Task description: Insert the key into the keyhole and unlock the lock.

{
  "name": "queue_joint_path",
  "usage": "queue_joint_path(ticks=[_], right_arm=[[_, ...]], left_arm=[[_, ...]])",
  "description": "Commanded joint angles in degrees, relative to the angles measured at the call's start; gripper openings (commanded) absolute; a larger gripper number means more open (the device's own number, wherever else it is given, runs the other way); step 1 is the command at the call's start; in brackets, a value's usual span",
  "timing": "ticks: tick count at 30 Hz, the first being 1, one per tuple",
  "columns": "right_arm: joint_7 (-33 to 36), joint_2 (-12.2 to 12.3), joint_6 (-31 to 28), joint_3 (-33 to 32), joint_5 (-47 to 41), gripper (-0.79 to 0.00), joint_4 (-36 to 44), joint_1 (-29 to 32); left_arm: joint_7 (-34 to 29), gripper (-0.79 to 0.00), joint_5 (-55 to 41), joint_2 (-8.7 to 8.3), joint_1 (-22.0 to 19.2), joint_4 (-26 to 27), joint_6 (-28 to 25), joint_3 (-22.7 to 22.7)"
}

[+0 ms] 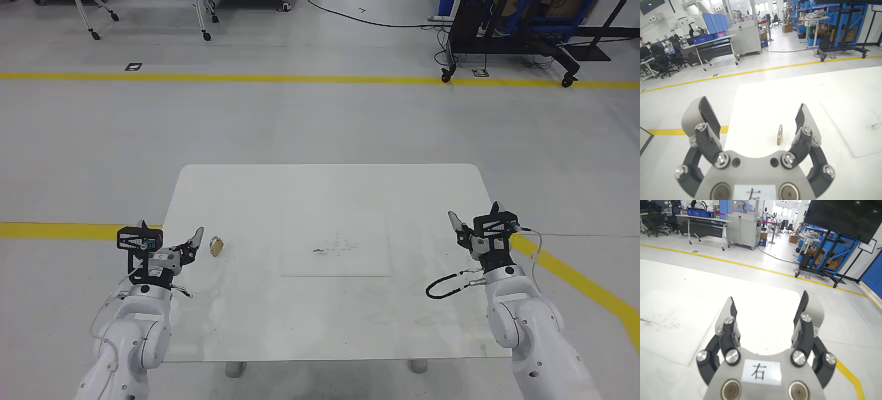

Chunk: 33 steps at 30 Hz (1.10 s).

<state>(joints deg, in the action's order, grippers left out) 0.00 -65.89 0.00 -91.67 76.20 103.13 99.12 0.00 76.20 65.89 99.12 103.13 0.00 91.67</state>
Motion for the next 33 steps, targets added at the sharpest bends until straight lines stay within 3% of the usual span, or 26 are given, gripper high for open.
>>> queue_joint_path(ticks=[1, 10, 11, 13, 17, 21, 26, 31, 32, 33], right_arm=[[0.0, 0.0, 0.0, 0.0, 0.0, -0.152, 0.0, 0.0], [0.0, 0.0, 0.0, 0.0, 0.0, -0.152, 0.0, 0.0], [0.1, 0.0, -0.6, 0.3, 0.2, 0.000, 0.1, -0.1], [1.7, 0.0, -3.5, 2.4, 2.2, 0.000, -0.1, -1.7], [4.5, -0.2, -12.6, 9.1, 3.7, 0.000, -4.5, -8.7], [5.6, -0.8, -26.1, 16.6, 0.5, 0.000, -13.0, -17.2], [4.3, -2.1, -41.3, 25.1, -2.6, 0.000, -26.0, -27.5], [0.2, -3.4, -52.6, 31.1, -2.9, 0.000, -37.4, -36.2], [-0.7, -3.7, -54.2, 32.4, -2.3, -0.095, -39.0, -37.7], [-1.6, -4.1, -54.4, 33.5, -1.8, -0.105, -40.8, -39.3]], left_arm=[[0.0, 0.000, 0.0, 0.00, 0.0, 0.0, 0.0, 0.0], [0.0, 0.000, 0.0, 0.00, 0.0, 0.0, 0.0, 0.0], [0.0, 0.000, 0.0, 0.00, 0.0, 0.0, 0.0, 0.0], [0.0, 0.000, 0.0, 0.00, 0.0, 0.0, 0.0, 0.0], [0.0, 0.000, 0.0, 0.00, 0.0, 0.0, 0.0, 0.0], [0.0, 0.000, 0.0, 0.00, 0.0, 0.0, 0.0, 0.0], [0.0, 0.000, 0.0, 0.00, 0.0, 0.0, 0.0, 0.0], [0.0, 0.000, 0.0, 0.00, 0.0, 0.0, 0.0, 0.0], [0.0, 0.000, 0.0, 0.00, 0.0, 0.0, 0.0, 0.0], [0.0, 0.000, 0.0, 0.00, 0.0, 0.0, 0.0, 0.0]])
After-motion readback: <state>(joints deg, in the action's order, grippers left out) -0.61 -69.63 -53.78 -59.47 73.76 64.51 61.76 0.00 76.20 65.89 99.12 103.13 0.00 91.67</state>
